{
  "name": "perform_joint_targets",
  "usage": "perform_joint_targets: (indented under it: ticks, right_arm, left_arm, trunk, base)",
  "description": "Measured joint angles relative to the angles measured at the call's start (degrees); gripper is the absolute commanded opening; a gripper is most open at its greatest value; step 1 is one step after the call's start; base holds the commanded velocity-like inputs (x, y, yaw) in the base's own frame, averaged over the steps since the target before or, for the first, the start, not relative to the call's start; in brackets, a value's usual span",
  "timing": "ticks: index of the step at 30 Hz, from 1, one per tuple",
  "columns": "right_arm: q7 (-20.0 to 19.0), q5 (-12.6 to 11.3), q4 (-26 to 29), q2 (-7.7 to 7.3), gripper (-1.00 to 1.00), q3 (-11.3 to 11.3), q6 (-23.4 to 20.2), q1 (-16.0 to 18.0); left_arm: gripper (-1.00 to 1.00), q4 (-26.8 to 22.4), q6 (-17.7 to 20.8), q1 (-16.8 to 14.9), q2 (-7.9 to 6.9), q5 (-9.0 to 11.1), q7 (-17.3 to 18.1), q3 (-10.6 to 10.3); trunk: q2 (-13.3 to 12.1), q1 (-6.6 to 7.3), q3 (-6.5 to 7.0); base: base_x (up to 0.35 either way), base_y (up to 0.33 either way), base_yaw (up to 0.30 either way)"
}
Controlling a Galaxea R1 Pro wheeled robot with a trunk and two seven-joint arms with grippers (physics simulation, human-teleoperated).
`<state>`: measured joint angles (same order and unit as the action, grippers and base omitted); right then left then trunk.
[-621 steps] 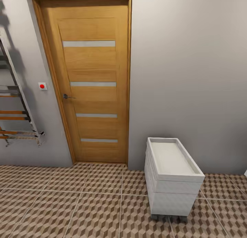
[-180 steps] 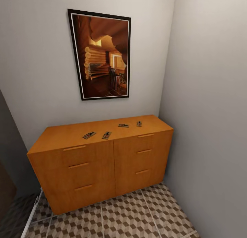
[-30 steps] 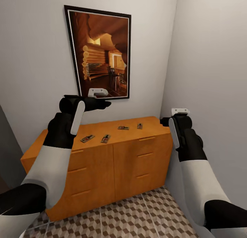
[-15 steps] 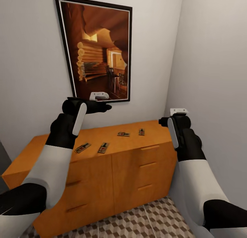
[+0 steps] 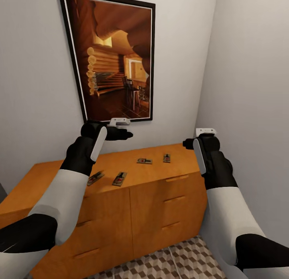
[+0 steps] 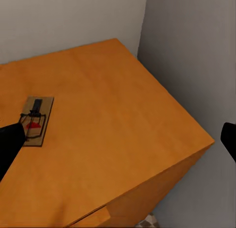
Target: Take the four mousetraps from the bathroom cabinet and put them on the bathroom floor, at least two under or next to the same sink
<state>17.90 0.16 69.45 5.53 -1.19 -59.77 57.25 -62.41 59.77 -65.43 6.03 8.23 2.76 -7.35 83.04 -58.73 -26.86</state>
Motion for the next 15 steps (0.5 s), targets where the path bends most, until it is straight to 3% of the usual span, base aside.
perform_joint_targets:
  ticks: [8, 15]
  right_arm:
    - [0.5, 0.5, -6.5, 4.18, 1.00, 0.1, 0.0, 2.1]
    - [0.6, 0.5, -13.2, 4.42, 1.00, 0.1, 0.0, 5.1]
  left_arm:
    - [1.00, 4.6, 0.0, 0.0, 0.10, 0.0, 0.1, 0.0]
    - [1.00, 5.7, 0.0, 0.0, 0.12, 0.1, 0.1, 0.0]
  trunk:
    - [0.0, 0.00, 0.00]
    - [0.0, 0.00, 0.00]
  base:
    - [0.009, 0.000, 0.000]
    - [0.002, 0.000, 0.000]
